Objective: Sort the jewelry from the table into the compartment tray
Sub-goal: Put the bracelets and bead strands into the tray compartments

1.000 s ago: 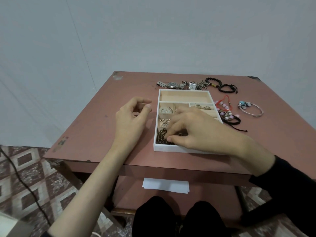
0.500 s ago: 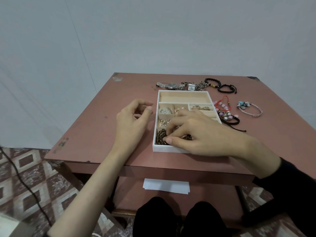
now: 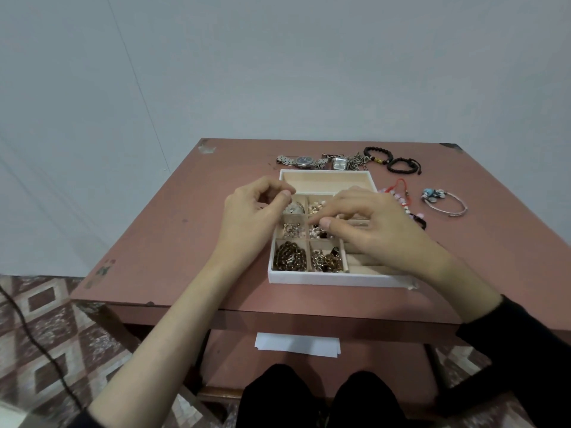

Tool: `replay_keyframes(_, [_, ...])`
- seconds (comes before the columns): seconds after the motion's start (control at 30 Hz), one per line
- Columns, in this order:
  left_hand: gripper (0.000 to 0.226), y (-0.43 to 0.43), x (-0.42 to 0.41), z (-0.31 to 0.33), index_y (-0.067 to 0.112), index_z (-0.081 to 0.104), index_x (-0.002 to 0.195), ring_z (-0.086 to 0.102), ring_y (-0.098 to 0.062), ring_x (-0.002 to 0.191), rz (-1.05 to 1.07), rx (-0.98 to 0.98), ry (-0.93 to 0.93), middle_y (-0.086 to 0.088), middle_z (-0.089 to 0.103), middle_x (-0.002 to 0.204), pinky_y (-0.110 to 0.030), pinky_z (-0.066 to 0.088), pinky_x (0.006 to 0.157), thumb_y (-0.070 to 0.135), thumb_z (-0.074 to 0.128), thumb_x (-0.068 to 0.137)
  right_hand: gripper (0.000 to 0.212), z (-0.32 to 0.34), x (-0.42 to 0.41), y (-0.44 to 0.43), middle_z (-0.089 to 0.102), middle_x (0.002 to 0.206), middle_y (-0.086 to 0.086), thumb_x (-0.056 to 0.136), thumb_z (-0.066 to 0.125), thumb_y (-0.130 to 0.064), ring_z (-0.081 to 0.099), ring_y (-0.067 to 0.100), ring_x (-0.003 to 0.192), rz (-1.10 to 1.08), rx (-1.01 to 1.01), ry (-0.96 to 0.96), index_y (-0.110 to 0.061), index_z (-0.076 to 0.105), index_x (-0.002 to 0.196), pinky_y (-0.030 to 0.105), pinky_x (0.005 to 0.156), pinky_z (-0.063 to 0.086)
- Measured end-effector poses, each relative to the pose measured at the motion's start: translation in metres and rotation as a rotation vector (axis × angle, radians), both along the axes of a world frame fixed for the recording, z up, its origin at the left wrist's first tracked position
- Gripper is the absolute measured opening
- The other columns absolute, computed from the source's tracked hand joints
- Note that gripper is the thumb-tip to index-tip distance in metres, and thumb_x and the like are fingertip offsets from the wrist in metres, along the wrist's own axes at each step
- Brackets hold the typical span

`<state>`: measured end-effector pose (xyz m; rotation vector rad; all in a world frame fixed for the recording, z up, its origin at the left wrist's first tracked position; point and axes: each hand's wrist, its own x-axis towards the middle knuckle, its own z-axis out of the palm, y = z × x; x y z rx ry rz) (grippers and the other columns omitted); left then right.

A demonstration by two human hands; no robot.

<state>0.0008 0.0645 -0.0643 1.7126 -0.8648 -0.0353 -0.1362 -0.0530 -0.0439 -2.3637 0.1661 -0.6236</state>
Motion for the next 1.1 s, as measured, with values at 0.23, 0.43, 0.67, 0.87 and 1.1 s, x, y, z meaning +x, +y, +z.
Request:
replay_keyframes(0.23, [0.013, -0.019, 0.004, 0.008, 0.023, 0.069, 0.082, 0.064, -0.014, 0.069, -0.032, -0.009, -0.023, -0.006, 0.069, 0.078, -0.013, 0.049, 0.055, 0.016, 0.059, 0.086, 0.016, 0.002, -0.018, -0.041, 0.071, 0.083, 0.001, 0.086, 0.062, -0.011, 0.056, 0.020, 0.068, -0.212, 0.220, -0.092, -0.022, 0.074, 0.083, 0.026, 0.061, 0.045])
replay_keyframes(0.43, [0.011, -0.060, 0.004, 0.023, 0.021, 0.068, 0.088, 0.049, 0.002, 0.058, -0.172, 0.147, -0.093, 0.002, 0.062, 0.073, -0.009, 0.042, 0.053, 0.020, 0.057, 0.088, 0.023, -0.001, -0.011, -0.116, 0.070, 0.084, 0.004, 0.085, 0.058, -0.003, 0.061, 0.006, 0.071, -0.488, 0.147, -0.085, -0.022, 0.069, 0.076, 0.014, 0.066, 0.045])
replay_keyframes(0.67, [0.014, -0.115, -0.012, 0.037, 0.019, 0.067, 0.086, 0.050, 0.006, 0.062, -0.273, 0.241, -0.237, 0.018, 0.057, 0.068, 0.000, 0.035, 0.054, 0.022, 0.054, 0.088, 0.030, -0.012, 0.010, -0.186, 0.069, 0.096, 0.014, 0.083, 0.057, -0.007, 0.055, 0.033, 0.099, -0.576, -0.291, 0.323, -0.013, 0.069, 0.111, 0.027, 0.077, 0.038])
replay_keyframes(0.87, [0.017, -0.141, -0.009, 0.037, 0.015, 0.069, 0.091, 0.056, -0.010, 0.078, -0.281, 0.293, -0.275, 0.006, 0.062, 0.080, -0.014, 0.038, 0.061, 0.020, 0.053, 0.087, 0.016, -0.015, 0.007, -0.194, 0.050, 0.088, 0.002, 0.088, 0.057, -0.022, 0.044, 0.026, 0.097, -0.573, -0.533, 0.391, -0.013, 0.068, 0.095, 0.034, 0.076, 0.035])
replay_keyframes(1.1, [0.022, -0.173, 0.000, 0.032, 0.016, 0.070, 0.096, 0.061, -0.016, 0.087, -0.243, 0.387, -0.309, 0.001, 0.066, 0.088, -0.025, 0.047, 0.076, 0.011, 0.052, 0.083, 0.007, -0.015, 0.000, -0.197, 0.054, 0.089, 0.001, 0.092, 0.053, -0.016, 0.050, 0.017, 0.085, -0.602, -0.110, 0.062, -0.014, 0.057, 0.087, 0.022, 0.064, 0.035])
